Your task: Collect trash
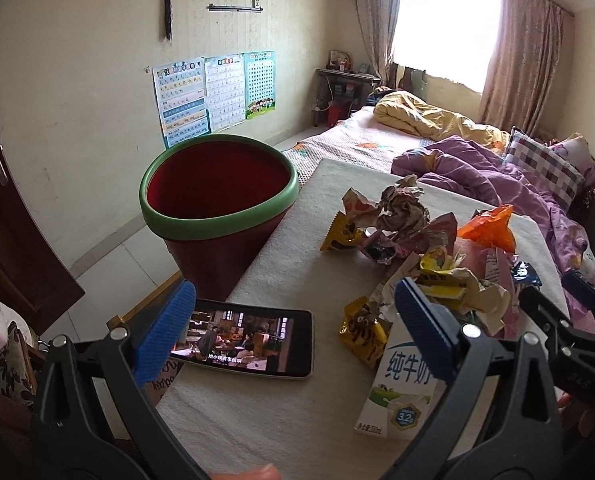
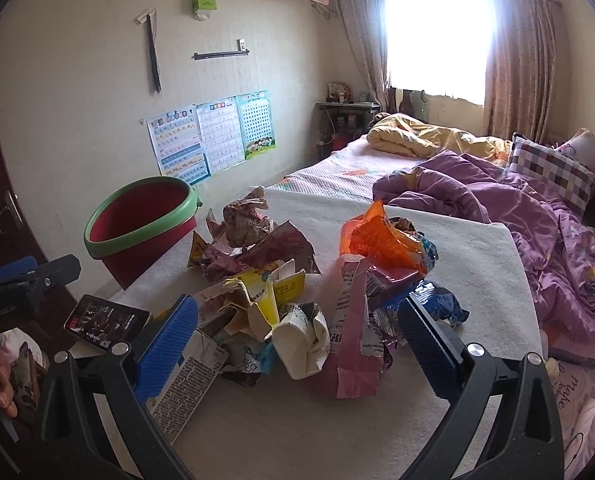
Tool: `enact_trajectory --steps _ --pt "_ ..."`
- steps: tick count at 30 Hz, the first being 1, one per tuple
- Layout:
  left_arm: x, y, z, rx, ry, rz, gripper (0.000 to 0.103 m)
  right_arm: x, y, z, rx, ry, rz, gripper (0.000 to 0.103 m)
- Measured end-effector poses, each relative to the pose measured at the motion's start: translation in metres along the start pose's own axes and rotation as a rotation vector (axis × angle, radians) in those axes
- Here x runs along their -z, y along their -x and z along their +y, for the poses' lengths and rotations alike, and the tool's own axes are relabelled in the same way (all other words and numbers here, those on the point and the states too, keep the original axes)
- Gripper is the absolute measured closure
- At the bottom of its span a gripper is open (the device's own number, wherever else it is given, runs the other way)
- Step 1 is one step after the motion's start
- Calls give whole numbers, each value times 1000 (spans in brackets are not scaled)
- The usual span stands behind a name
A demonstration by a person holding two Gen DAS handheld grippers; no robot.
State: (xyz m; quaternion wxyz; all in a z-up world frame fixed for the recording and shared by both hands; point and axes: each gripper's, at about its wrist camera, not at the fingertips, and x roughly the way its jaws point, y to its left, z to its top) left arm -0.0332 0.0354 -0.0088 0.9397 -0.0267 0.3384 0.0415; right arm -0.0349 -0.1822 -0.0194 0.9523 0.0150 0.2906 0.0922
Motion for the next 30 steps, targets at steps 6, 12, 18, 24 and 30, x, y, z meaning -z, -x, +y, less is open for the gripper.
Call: enact_trajectory --steps 6,12,18,24,30 --pt "-2 -3 -7 7 -16 1 5 -3 5 -5 5 -11 -11 7" --pt "0 -6 -15 21 -27 14 5 2 8 -10 13 -14 2 7" --pt "6 -5 -22 28 -30 25 5 4 13 -16 14 -20 0 7" --pt "3 0 -28 28 -41 12 5 4 18 -21 19 -33 -15 7" --pt "4 0 -27 24 -45 20 5 6 18 -20 14 -38 -10 7"
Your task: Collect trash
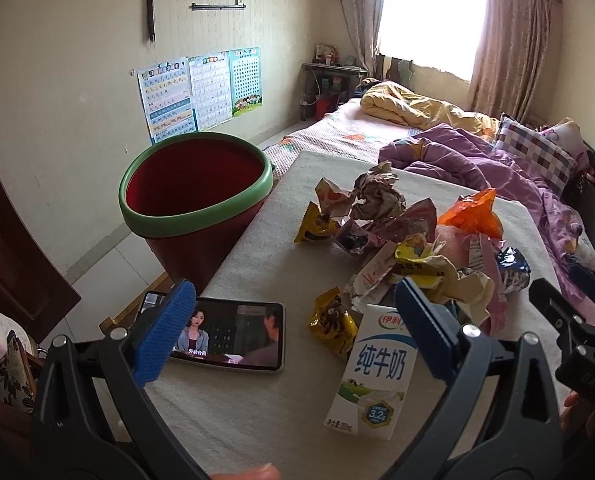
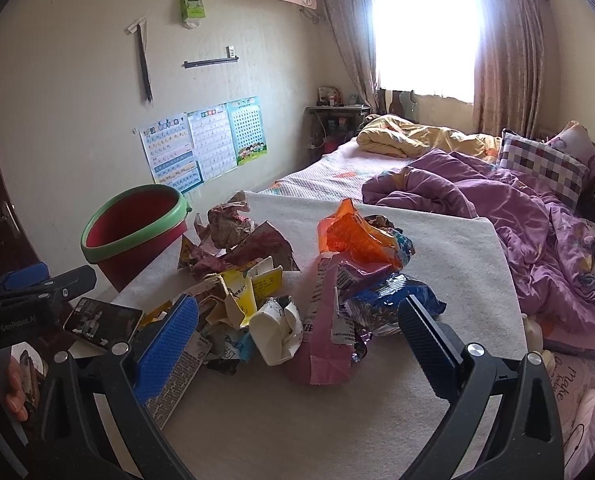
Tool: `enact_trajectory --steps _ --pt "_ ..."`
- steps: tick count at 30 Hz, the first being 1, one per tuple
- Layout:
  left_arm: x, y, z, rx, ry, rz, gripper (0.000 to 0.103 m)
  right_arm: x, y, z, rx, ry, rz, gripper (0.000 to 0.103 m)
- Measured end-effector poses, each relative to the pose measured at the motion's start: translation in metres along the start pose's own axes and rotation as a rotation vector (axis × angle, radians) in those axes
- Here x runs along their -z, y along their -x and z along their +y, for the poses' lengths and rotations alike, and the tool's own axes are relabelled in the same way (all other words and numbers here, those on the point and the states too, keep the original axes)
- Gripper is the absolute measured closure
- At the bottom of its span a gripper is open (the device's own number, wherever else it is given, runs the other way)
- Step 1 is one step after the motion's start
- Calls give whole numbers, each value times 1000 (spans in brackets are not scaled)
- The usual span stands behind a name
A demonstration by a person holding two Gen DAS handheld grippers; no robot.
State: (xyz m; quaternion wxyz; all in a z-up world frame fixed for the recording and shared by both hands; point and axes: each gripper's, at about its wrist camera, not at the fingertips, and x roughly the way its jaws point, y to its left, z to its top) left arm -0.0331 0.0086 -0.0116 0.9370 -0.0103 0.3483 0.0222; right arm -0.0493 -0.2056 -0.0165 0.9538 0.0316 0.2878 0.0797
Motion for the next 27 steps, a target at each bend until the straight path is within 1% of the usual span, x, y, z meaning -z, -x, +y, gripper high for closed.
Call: enact_trajectory --steps 9,12,16,21,24,27 --pt "0 -6 11 -2 -1 8 5 0 -7 9 1 -1 12 7" --pt "-3 -10 16 8 -5 14 5 -1 -9 14 13 -1 17 7" --pt "-10 -14 18 34 -31 0 5 -3 -5 16 50 -16 5 7" --pt "-13 -20 19 84 -77 -14 5 -2 5 22 116 -32 4 7" --pt "-12 -21 21 102 -111 -42 5 -2 11 28 152 -44 -11 7" --pt "-8 -22 26 124 -127 -37 5 2 17 33 159 -81 -10 7"
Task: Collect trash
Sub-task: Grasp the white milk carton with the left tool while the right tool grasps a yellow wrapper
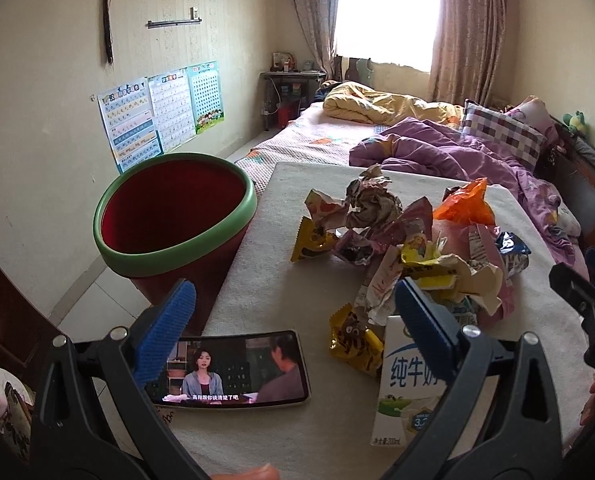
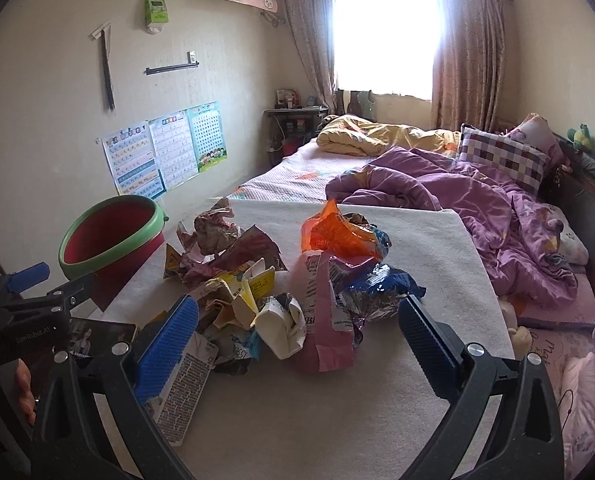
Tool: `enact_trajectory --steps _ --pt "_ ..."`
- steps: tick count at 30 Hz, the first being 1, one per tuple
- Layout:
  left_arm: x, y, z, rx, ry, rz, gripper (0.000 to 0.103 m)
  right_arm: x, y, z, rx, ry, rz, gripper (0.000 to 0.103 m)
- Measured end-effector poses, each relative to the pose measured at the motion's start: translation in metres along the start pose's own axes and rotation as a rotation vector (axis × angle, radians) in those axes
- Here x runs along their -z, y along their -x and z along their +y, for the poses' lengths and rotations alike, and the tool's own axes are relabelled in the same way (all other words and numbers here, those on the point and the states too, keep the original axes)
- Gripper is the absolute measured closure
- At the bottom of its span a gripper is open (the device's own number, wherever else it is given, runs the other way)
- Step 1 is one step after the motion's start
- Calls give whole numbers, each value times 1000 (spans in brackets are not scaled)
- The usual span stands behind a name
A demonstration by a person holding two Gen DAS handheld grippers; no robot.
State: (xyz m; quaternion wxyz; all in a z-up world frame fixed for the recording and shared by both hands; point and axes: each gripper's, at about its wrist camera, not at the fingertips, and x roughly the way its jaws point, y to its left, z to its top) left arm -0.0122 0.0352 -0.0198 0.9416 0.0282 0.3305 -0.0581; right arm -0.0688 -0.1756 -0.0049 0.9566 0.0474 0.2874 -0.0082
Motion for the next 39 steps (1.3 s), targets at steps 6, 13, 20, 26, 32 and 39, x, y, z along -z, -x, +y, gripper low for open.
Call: enact_trajectory --steps 6,13,20,26,32,39 --pt "5 -3 14 20 37 34 5 2 5 16 -1 12 17 7" --pt "2 -7 23 42 76 56 5 -9 0 26 -39 15 -15 7" --pt "5 -12 21 31 61 68 5 -16 -26 25 -154 67 -13 7" --pt "26 -21 -8 177 14 169 5 -24 -60 12 -230 126 42 7" --pt "45 -39 -65 261 -92 296 21 -28 -71 -4 -224 147 119 7" --pt "51 -60 -61 230 -15 375 47 -7 -72 -23 -267 105 236 20"
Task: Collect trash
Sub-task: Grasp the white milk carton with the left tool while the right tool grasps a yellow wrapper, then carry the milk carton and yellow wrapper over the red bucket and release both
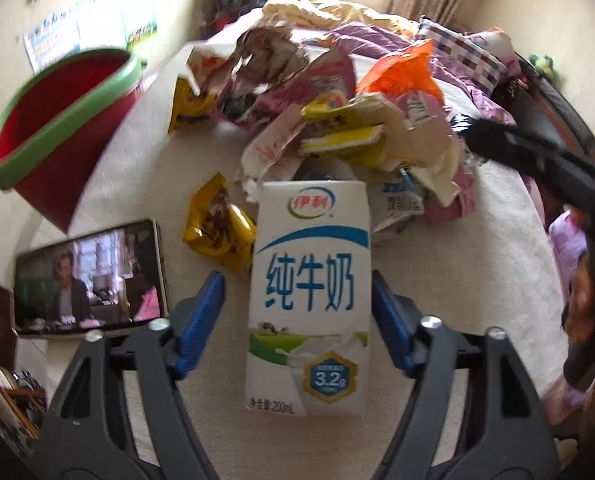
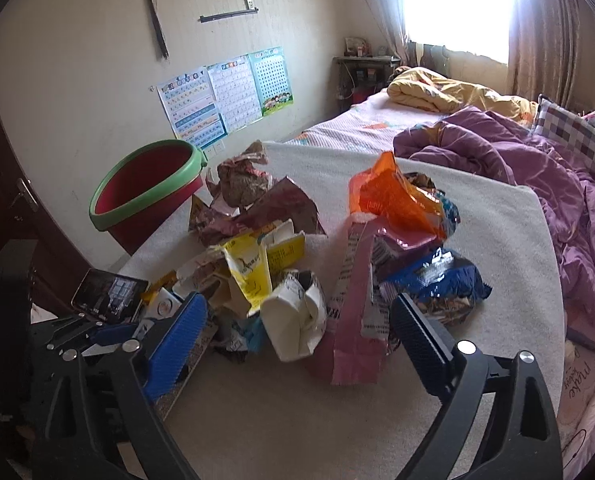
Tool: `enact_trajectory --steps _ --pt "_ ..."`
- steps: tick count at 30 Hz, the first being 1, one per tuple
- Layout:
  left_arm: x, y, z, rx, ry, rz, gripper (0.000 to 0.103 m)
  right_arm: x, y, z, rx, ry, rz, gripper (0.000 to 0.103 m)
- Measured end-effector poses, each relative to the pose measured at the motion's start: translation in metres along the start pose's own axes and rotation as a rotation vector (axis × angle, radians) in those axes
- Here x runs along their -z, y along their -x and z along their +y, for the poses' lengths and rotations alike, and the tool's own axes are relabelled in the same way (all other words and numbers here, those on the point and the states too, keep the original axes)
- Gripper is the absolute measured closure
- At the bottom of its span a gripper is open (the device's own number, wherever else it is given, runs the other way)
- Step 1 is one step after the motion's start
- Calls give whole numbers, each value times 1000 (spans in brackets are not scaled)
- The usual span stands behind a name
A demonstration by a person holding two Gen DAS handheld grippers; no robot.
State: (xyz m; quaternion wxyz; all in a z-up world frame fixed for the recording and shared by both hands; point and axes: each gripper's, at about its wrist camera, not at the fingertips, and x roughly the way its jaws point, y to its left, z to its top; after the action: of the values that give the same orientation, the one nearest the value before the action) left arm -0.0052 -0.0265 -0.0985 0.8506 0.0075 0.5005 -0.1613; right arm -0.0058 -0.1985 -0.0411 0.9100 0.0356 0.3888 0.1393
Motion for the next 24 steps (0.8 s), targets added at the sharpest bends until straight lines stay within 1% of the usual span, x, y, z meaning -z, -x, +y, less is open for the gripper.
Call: enact_trajectory --steps 1,2,3,5,9,12,15,19,21,22,23,24 --pt "-1 -2 3 13 15 16 52 2 -3 -3 -15 -15 21 25" --pt "-1 -4 4 19 24 29 53 2 -4 -7 -36 -34 38 34" --pt "-3 -6 3 21 23 34 53 2 -6 -11 -59 -53 52 39" --pt "-4 -6 0 24 13 40 53 0 -6 -13 -77 -64 54 40" --pt "-6 -6 1 24 21 46 54 -11 -10 -6 -117 -19 56 40" --pt "-8 -2 2 51 44 20 54 -21 -16 4 -155 24 59 40" --pt "-9 6 6 60 60 -10 54 -30 -20 17 -191 70 55 40" --pt "-12 15 13 50 92 -40 54 -36 -34 30 -191 131 90 40" --pt "-13 18 18 40 108 -44 54 -38 -43 35 -201 143 110 52" --pt "-14 20 21 37 118 -46 54 -37 -46 36 -199 149 122 54" --pt "-15 22 22 34 126 -49 54 -37 -53 36 -196 154 150 60" --pt "-17 24 24 31 136 -54 54 -36 -59 36 -203 152 177 75"
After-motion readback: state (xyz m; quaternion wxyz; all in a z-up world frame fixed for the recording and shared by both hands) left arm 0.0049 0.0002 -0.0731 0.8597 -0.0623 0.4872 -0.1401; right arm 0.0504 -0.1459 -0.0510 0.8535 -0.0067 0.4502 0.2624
